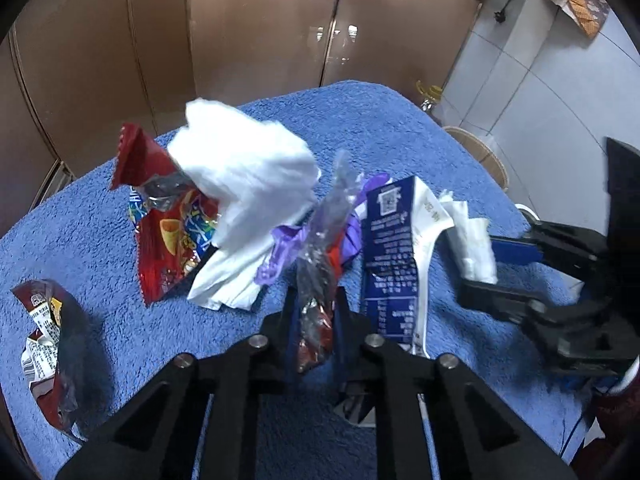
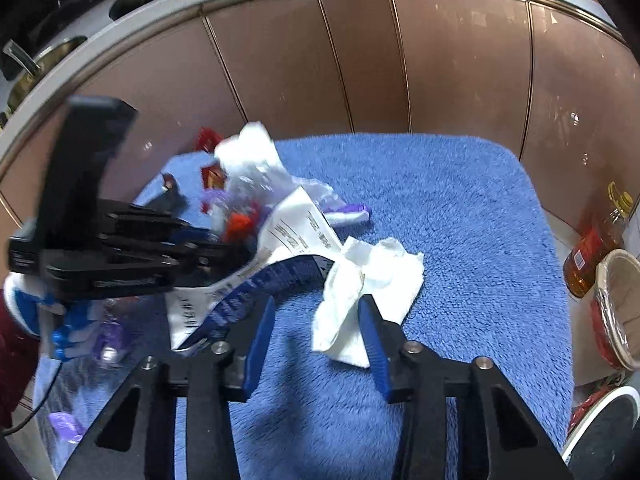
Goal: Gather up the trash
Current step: 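Grasp the clear wrapper with the left tool while the right tool grasps the white tissue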
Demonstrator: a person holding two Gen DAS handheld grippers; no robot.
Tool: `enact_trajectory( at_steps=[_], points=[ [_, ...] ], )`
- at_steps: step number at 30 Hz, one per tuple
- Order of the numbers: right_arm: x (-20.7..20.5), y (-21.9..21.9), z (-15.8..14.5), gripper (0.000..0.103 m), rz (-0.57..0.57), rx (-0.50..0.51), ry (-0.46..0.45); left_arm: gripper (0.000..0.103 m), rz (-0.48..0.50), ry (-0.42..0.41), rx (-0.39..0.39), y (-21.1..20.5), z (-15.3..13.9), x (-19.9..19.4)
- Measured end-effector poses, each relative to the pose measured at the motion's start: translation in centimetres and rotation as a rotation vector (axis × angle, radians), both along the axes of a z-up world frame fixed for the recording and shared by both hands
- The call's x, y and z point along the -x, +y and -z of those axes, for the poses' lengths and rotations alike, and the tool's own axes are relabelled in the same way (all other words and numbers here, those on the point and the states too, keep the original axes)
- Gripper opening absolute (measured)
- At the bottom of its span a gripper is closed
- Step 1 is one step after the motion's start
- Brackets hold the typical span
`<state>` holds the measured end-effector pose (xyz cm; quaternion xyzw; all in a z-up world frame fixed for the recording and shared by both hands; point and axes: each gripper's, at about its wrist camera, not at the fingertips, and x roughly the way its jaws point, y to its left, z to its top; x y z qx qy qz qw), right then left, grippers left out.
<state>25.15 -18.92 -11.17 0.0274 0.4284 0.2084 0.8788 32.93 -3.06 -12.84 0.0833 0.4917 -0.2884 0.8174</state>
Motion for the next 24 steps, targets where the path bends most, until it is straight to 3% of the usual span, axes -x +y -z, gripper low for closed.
enact_trajectory(
  at_steps=[3, 8, 19, 24],
  points=[
    [-0.6, -0.2, 0.9, 0.022, 0.019, 0.008, 0.025, 0.012, 0.019, -0.019, -0.017, 0.5, -0.3, 0.6],
    [-0.3, -0.9, 0.6, 0.011, 0.032, -0.010, 0.025, 0.012, 0.010, -0.036, -0.028, 1.3, -1.1, 1.8],
    [3.9, -2.9, -2.3, 0.009, 0.043, -0.080, -0.026, 0.011, -0.060, -0.125, 0.013, 4.3, -5.7, 6.3],
    [5.6, -2.8, -4.2, 0.009, 0.047, -0.049, -0.055, 0.011, -0.102, -0.163, 0.041, 5.8, -7.7, 8.6]
  ],
)
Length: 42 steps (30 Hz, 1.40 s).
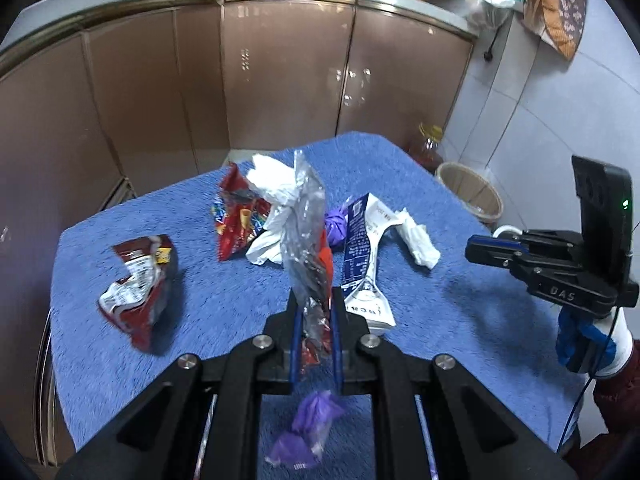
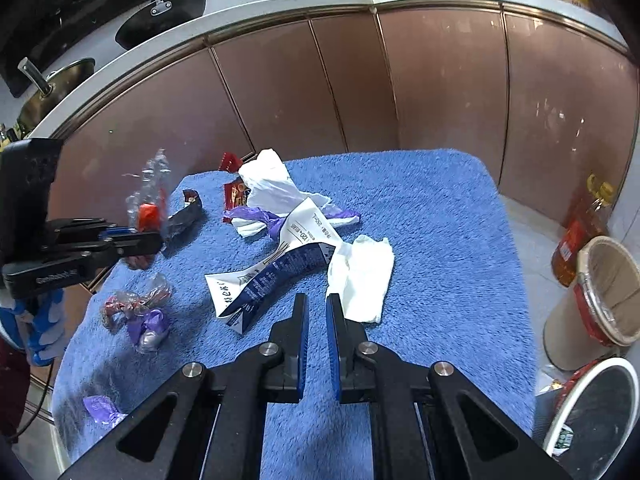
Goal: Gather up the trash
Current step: 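Grasp the clear wrapper with the left tool while the right tool grasps the white tissue, then carry the wrapper and tissue to the black-lined bin and release both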
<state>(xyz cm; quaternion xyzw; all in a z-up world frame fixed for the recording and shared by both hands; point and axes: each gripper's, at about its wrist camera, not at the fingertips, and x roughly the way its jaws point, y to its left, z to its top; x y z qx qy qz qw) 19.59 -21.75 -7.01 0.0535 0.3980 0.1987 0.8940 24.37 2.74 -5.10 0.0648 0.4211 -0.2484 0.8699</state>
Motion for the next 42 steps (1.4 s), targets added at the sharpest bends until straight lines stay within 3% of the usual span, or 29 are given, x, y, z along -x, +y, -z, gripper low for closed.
enact_trajectory(
  at_steps=[3, 6, 8, 9, 18, 21, 25, 34, 42],
  points=[
    [0.4, 0.6, -0.2, 0.009, 0.002, 0.032, -0.014, 0.011, -0.021, -0.020, 0.016, 0.7, -1.0, 1.3],
    [-0.5, 1.8, 0.7, 0.026, 0.005, 0.063, -0.006, 0.011, -0.035, -0.031, 0.017, 1.2, -1.5, 1.7],
    [-1.5, 2.2, 1.6, 0.042, 0.014, 0.083, 0.003, 0.011, -0.043, -0.035, 0.021, 1.6, -1.7, 1.8],
    [-2.1, 2.2, 1.9, 0.044, 0.019, 0.082, 0.006, 0.011, -0.050, -0.035, 0.030, 2.0, -1.7, 1.7],
    [-6.4, 3.0, 5.3, 0.045, 0.042, 0.130, 0.069, 0.011, -0.115, -0.015, 0.070, 3.8, -0.1, 0.3],
    [-6.8, 3.1, 5.6, 0.035, 0.048, 0.163, 0.070, 0.011, -0.133, -0.014, 0.088, 4.3, 0.1, 0.1],
    [-6.8, 2.1, 5.2, 0.011, 0.059, 0.136, 0.074, 0.011, -0.145, -0.023, 0.091, 4.4, -0.2, 0.3],
    [-4.0, -0.1, 2.3, 0.008, 0.059, 0.066, 0.023, 0.011, -0.152, -0.088, 0.105, 3.6, -3.4, 3.0],
    [1.2, -2.1, -1.6, 0.008, 0.074, -0.034, -0.039, 0.011, -0.150, -0.143, 0.100, 2.3, -6.3, 6.7]
  ],
)
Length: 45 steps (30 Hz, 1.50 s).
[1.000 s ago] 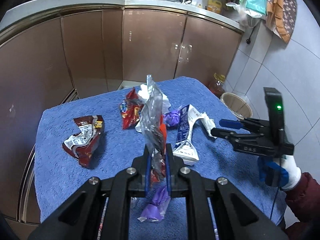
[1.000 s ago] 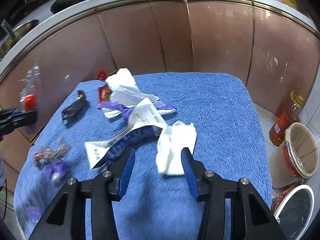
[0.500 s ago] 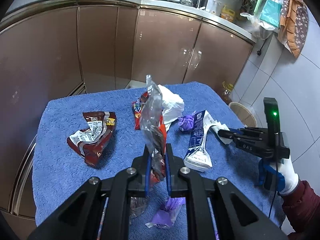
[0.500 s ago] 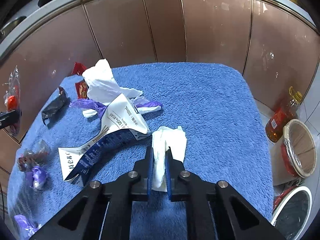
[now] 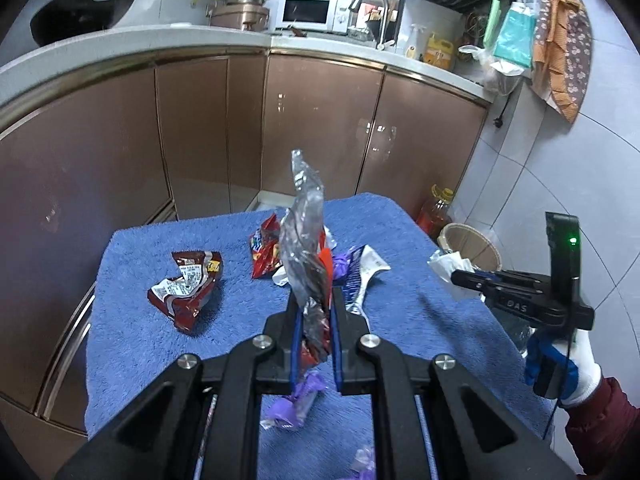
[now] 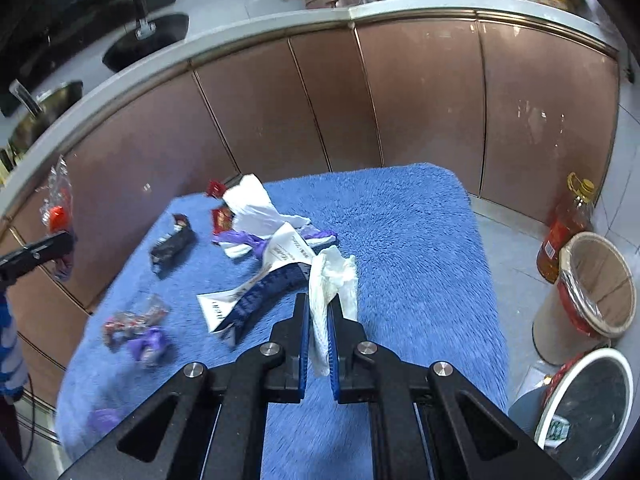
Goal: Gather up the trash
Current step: 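Carry the wrapper and tissue to the black-lined bin and release both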
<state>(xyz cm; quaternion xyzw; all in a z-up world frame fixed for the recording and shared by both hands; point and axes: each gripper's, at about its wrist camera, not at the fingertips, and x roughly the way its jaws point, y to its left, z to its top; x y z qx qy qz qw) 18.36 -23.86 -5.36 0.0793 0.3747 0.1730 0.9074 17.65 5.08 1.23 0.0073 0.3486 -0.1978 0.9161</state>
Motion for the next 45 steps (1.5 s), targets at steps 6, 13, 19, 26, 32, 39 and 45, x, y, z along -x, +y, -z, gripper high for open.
enact_trajectory(
  at_steps=[6, 13, 19, 26, 32, 39, 45],
  points=[
    [4.9, -2.5, -3.0, 0.008, 0.027, -0.059, -0.055, 0.011, 0.043, -0.037, -0.015, -3.4, -1.9, 2.8],
    [11.2, -9.9, -5.3, 0.008, 0.199, -0.063, -0.120, 0.011, 0.227, -0.031, -0.038, -14.2, -2.3, 5.1],
    [15.5, -19.8, -4.3, 0.009, 0.439, -0.039, -0.121, 0.011, 0.426, 0.048, -0.062, -27.8, 0.5, 5.8],
    [16.5, -27.6, 1.2, 0.010, 0.600, -0.021, -0.012, 0.011, 0.595, 0.165, -0.126, -42.0, 6.3, 4.5],
    [14.2, -31.3, 6.5, 0.010, 0.632, -0.030, 0.088, 0.011, 0.625, 0.271, -0.169, -49.8, 11.4, 1.6],
    [11.7, -33.8, 11.3, 0.015, 0.638, -0.026, 0.173, 0.013, 0.592, 0.398, -0.144, -53.8, 16.4, -2.1],
    [10.7, -35.2, 13.6, 0.055, 0.664, -0.027, 0.218, 0.014, 0.581, 0.467, -0.116, -55.4, 18.6, -3.4]
  ],
)
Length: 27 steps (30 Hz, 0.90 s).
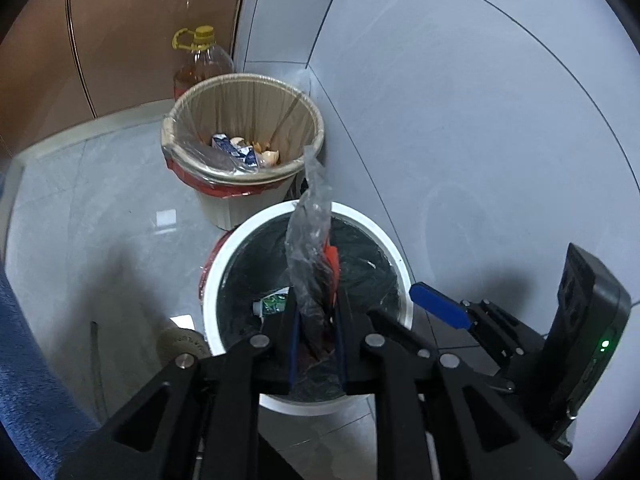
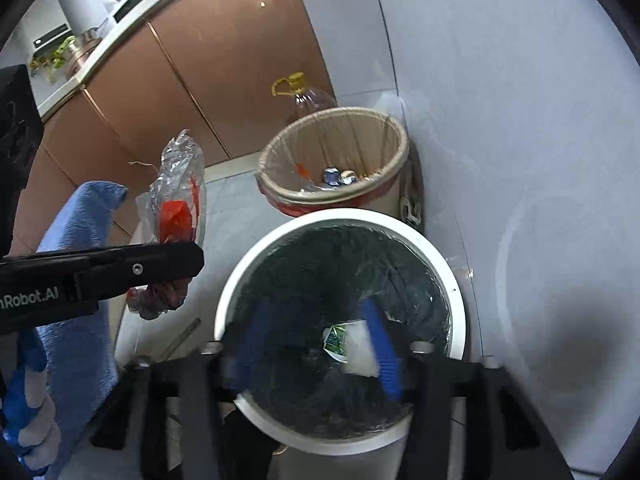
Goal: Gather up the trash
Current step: 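Carry the wrapper and tissue to the black-lined bin and release both, then move both tools back over the table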
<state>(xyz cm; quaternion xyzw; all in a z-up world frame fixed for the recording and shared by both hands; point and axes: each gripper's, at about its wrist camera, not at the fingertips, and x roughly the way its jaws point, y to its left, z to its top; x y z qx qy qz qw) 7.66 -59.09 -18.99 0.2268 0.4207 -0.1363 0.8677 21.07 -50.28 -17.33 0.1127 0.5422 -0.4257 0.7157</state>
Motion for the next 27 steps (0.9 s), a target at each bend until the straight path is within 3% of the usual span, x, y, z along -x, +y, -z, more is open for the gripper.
enact_trajectory(
  at_steps=[3, 4, 5, 6, 8, 15, 19, 24, 27],
  points=[
    [0.2, -0.1, 0.3, 0.066, 0.005, 0.006, 0.005, 0.016, -0.010, 0.005, 0.020, 0.0, 0.0, -0.2],
    [0.1, -0.1, 0.2, 0.078, 0.007, 0.010, 0.007, 0.019, -0.013, 0.003, 0.025, 0.1, -0.3, -0.2],
    [0.3, 0.0, 0.1, 0.087, 0.013, 0.020, 0.011, 0.029, -0.016, -0.001, 0.028, 0.1, -0.4, -0.1],
    [0.5, 0.1, 0.0, 0.088, 0.017, 0.023, 0.009, 0.042, -0.023, -0.007, 0.033, 0.2, -0.8, 0.0],
    [0.7, 0.2, -0.4, 0.090, 0.027, 0.029, 0.006, 0.048, -0.028, -0.017, 0.051, 0.5, -1.5, 0.3],
    [2.2, 0.6, -2.4, 0.094, 0.055, 0.059, -0.002, 0.048, -0.046, -0.025, 0.086, 1.7, -3.5, 1.0],
    [2.7, 2.4, -4.4, 0.097, 0.024, 0.068, -0.042, 0.048, -0.074, -0.070, 0.131, 4.2, -6.3, 1.9],
    [3.1, 6.2, -8.8, 0.098, -0.034, 0.137, -0.133, 0.048, -0.131, -0.157, 0.197, 9.3, -11.3, 3.0],
    [4.4, 9.2, -13.1, 0.103, -0.064, 0.201, -0.235, 0.048, -0.186, -0.220, 0.244, 13.8, -14.6, 4.1]
  ],
)
